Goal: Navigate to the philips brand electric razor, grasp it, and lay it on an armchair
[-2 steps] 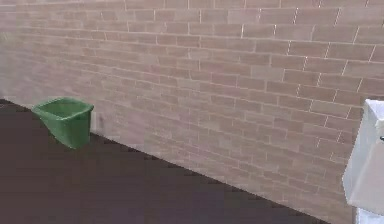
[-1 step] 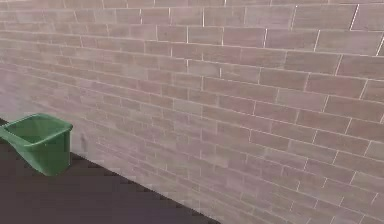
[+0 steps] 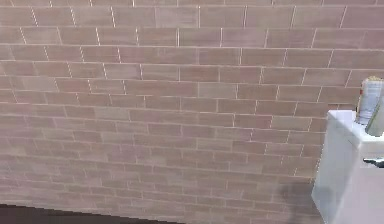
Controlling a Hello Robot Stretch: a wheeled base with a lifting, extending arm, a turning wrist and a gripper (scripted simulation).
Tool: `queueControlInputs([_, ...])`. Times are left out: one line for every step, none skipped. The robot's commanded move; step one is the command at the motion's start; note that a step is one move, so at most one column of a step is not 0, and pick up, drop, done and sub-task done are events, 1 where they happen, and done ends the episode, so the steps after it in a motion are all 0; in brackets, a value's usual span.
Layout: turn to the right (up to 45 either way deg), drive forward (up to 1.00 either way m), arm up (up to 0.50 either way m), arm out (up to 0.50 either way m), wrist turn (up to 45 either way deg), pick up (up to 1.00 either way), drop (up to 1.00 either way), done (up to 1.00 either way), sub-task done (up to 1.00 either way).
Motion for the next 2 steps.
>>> queueControlInputs([0.0,0.35,0.0,0.0,0.0,0.0,0.0,0.0,0.0])
queueControlInputs([0.0,0.0,0.5,0.0,0.0,0.0,0.0,0.0,0.0])
